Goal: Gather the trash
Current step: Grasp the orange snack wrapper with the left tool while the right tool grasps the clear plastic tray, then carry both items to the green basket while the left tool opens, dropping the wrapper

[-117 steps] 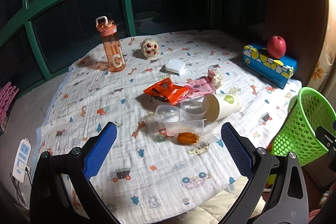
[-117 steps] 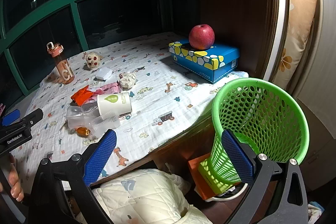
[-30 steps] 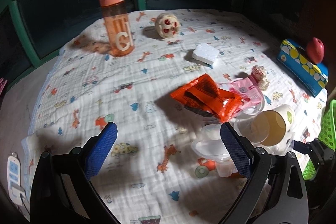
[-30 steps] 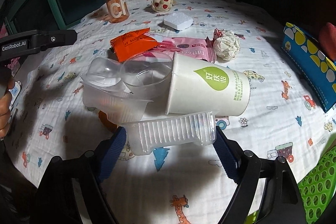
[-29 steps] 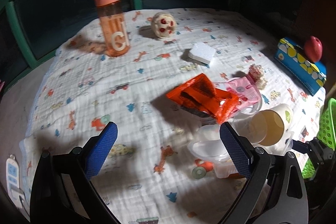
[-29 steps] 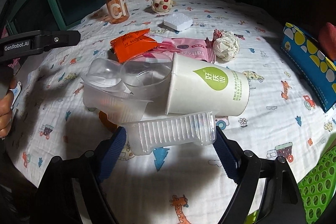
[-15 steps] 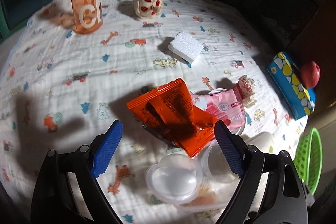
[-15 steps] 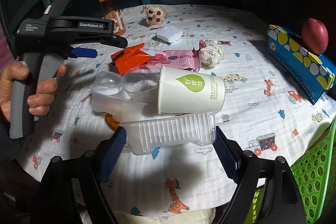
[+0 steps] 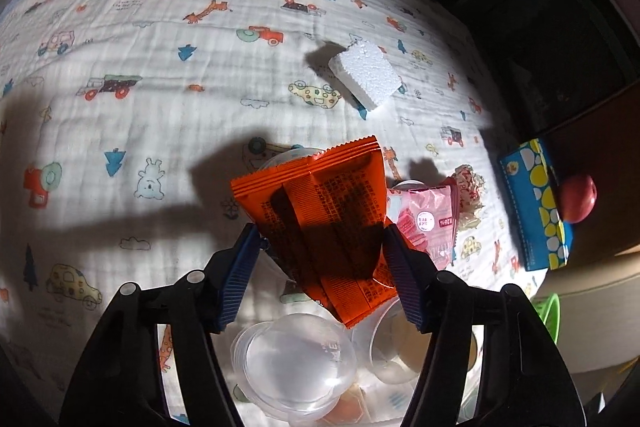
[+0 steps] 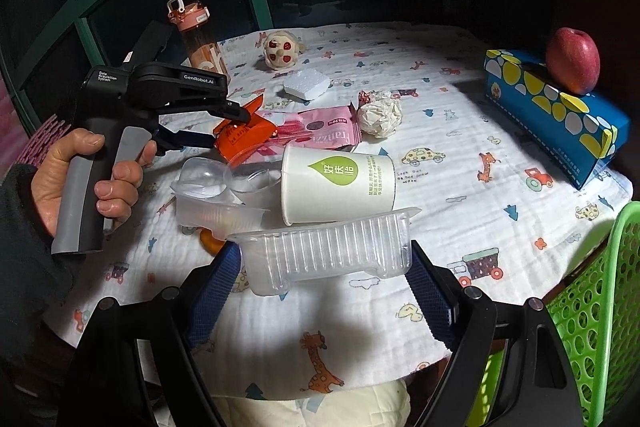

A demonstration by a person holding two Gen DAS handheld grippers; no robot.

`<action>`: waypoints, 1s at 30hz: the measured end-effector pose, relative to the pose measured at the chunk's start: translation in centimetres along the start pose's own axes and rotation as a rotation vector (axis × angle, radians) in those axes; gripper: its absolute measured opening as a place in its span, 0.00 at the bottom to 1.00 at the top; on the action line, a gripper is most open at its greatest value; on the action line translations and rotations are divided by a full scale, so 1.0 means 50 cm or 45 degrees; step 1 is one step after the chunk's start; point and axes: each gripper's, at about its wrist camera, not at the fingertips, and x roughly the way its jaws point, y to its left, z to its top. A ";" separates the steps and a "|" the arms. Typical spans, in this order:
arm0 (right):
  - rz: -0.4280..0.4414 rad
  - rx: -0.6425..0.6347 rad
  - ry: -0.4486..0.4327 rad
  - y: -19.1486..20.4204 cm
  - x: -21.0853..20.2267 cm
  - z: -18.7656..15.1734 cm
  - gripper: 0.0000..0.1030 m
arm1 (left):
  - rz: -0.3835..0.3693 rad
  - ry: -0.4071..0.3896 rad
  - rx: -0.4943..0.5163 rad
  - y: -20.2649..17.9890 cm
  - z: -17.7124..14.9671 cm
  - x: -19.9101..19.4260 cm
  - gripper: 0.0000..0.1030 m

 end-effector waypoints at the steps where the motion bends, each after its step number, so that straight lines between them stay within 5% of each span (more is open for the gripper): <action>1: -0.001 0.001 -0.003 0.000 -0.002 0.000 0.77 | -0.007 -0.004 -0.004 0.001 -0.001 0.000 0.57; 17: -0.012 0.028 -0.062 -0.006 -0.045 0.007 0.77 | -0.042 -0.107 0.042 -0.004 -0.011 -0.095 0.48; 30: -0.081 0.093 -0.163 -0.052 -0.135 0.001 0.77 | -0.162 -0.148 0.260 -0.146 -0.062 -0.185 0.48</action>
